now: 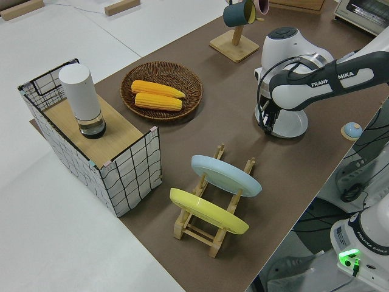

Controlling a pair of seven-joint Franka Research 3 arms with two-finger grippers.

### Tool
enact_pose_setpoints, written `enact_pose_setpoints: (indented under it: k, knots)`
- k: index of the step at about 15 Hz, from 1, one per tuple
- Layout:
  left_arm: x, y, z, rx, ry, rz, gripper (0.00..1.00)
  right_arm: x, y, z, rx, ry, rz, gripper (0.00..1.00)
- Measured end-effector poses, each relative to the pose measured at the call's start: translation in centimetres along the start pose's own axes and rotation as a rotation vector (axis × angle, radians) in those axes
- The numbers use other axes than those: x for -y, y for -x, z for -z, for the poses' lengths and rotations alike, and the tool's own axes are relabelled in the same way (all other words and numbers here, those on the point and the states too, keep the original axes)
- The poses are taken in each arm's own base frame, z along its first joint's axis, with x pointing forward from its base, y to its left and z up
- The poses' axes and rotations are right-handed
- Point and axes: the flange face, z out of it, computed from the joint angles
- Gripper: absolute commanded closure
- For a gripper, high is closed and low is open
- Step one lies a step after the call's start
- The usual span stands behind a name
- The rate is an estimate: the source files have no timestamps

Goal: Pick gray plate from table and place it on lower plate rack with left arm
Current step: 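Grasp the plate rim with the left gripper and lift it, then carry the plate toward the wooden rack and tilt it upright, then lower the upright plate into the lower rack slot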

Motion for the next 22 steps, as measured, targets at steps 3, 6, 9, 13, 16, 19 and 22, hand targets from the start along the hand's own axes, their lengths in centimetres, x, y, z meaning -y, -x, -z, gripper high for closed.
enact_pose_setpoints:
  k: [3,6,9,13,16,19,22]
  knots:
    - [0.1,-2.1,7.1,0.006,0.020,0.016,1.00,0.0,0.0,0.0,0.000,0.000,0.000,0.013]
    - [1.7,-2.9,12.1,0.033,-0.008,0.031,1.00,0.0,0.0,0.0,0.000,0.000,0.000,0.013]
    - [3.8,-2.8,16.3,0.053,-0.149,0.051,1.00,0.0,0.0,0.0,0.000,0.000,0.000,0.013]
    - [6.5,-1.9,20.9,0.089,-0.398,0.071,1.00,0.0,0.0,0.0,0.000,0.000,0.000,0.011]
    - [8.4,-1.4,21.5,0.136,-0.591,0.092,1.00,0.0,0.0,0.0,0.000,0.000,0.000,0.011]
    - [9.9,-2.4,19.9,0.168,-0.739,0.101,1.00,0.0,0.0,0.0,0.000,0.000,0.000,0.011]
    - [10.5,-3.8,16.8,0.209,-0.840,0.112,1.00,0.0,0.0,0.0,0.000,0.000,0.000,0.013]
